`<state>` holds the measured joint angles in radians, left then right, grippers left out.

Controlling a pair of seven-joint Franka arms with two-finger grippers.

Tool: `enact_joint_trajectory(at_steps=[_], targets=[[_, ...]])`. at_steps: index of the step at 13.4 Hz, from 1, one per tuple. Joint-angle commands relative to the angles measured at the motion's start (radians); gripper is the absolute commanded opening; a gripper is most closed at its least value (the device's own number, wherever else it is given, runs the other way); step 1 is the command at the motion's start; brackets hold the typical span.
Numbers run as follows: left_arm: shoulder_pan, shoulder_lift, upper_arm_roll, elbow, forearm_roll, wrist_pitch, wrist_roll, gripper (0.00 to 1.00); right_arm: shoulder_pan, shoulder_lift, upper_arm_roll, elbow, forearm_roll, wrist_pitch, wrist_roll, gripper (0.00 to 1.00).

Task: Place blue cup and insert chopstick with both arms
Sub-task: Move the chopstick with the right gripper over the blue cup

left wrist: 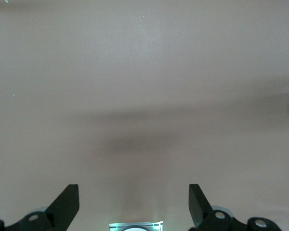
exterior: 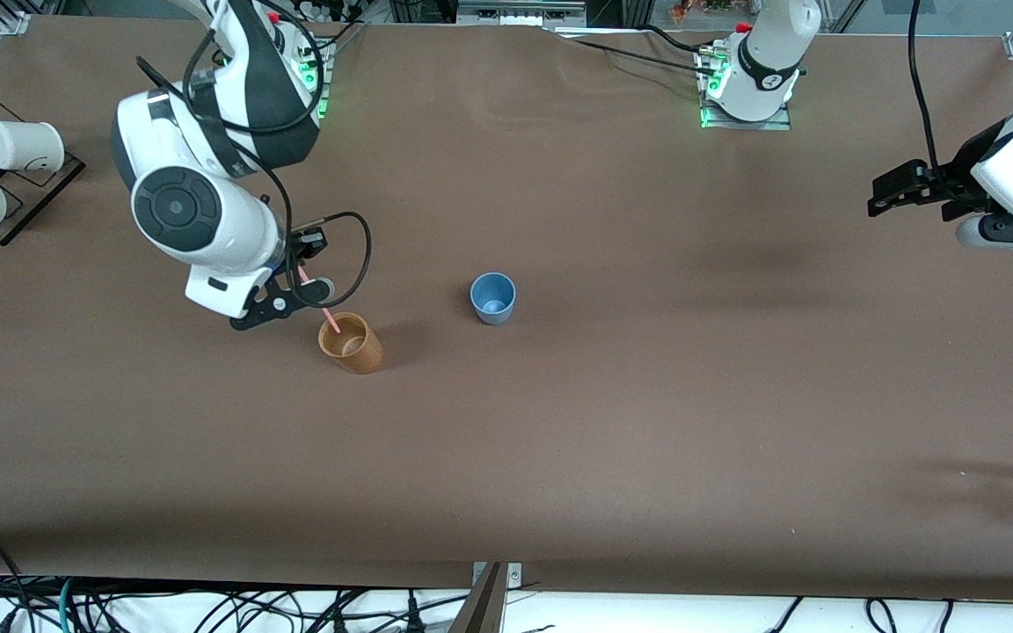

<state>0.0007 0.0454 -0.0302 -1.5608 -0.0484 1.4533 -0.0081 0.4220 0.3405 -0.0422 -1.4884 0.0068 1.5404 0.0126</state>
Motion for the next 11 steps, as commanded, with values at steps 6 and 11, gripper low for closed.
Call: enact_joint_trajectory(at_steps=[6,11], targets=[[0.009,-0.016,-0.004,-0.019,0.021,0.015,0.023,1.0,0.004,-0.095,0.113,0.055,0.019,-0.115,0.186,0.03],[0.012,-0.015,-0.001,-0.019,0.021,0.015,0.025,1.0,0.012,-0.081,0.174,0.092,0.161,-0.117,0.312,0.03]])
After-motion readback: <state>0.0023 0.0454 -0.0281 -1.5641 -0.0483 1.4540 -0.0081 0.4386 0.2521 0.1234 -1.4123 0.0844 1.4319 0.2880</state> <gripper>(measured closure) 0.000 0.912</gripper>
